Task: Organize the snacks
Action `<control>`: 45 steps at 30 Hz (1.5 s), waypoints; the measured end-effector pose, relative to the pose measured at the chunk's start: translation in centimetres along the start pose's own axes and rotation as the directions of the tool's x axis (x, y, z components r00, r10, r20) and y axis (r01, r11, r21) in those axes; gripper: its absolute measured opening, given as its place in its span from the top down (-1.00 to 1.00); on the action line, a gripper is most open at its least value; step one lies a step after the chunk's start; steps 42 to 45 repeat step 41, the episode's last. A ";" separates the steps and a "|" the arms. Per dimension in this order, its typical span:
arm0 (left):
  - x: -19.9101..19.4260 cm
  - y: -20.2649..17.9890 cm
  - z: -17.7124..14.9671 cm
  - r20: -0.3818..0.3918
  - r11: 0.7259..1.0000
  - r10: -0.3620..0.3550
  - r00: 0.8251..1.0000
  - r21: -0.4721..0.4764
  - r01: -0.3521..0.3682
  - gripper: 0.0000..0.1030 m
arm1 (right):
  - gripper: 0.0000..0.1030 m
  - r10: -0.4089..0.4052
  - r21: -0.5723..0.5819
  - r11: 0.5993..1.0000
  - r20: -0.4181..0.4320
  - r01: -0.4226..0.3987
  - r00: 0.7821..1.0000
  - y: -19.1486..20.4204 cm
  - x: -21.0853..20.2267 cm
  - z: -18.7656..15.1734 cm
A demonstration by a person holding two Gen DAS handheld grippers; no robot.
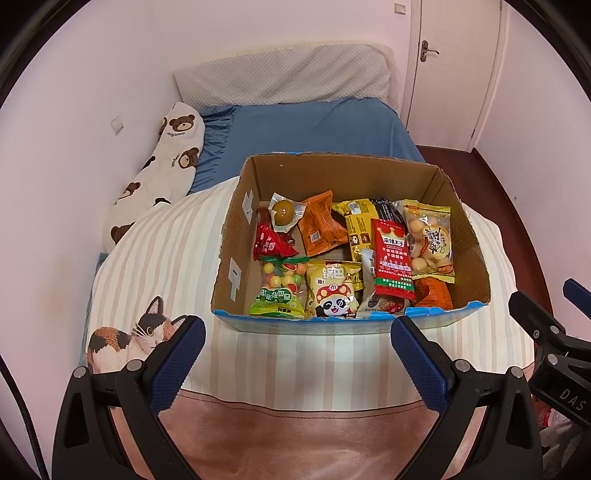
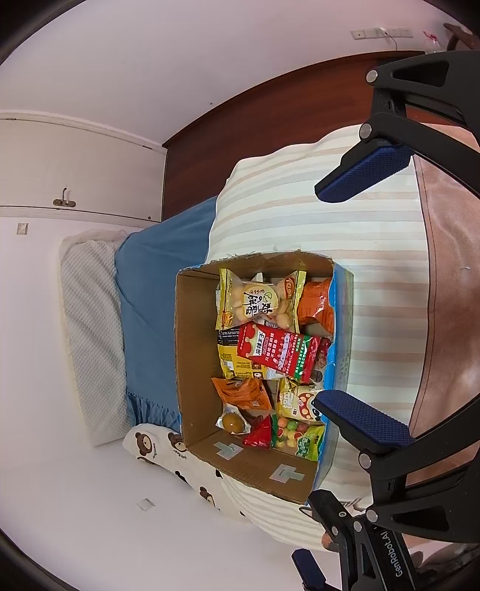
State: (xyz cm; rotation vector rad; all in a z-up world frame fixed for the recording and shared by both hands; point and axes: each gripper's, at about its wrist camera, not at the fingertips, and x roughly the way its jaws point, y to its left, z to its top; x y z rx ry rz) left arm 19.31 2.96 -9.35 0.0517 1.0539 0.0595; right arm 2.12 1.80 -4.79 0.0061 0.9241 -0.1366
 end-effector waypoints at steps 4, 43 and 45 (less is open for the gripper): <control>-0.3 -0.1 0.1 0.007 1.000 0.001 1.000 0.008 -0.001 -1.00 | -1.00 0.002 -0.003 1.000 0.001 -0.002 1.000 0.1 -0.1 0.0; -0.7 -0.3 -0.4 0.025 1.000 0.003 1.000 0.010 -0.004 -1.00 | -1.00 0.012 0.009 1.000 0.011 -0.012 1.000 0.5 -0.6 -0.2; -0.7 -0.3 -0.4 0.025 1.000 0.003 1.000 0.010 -0.004 -1.00 | -1.00 0.012 0.009 1.000 0.011 -0.012 1.000 0.5 -0.6 -0.2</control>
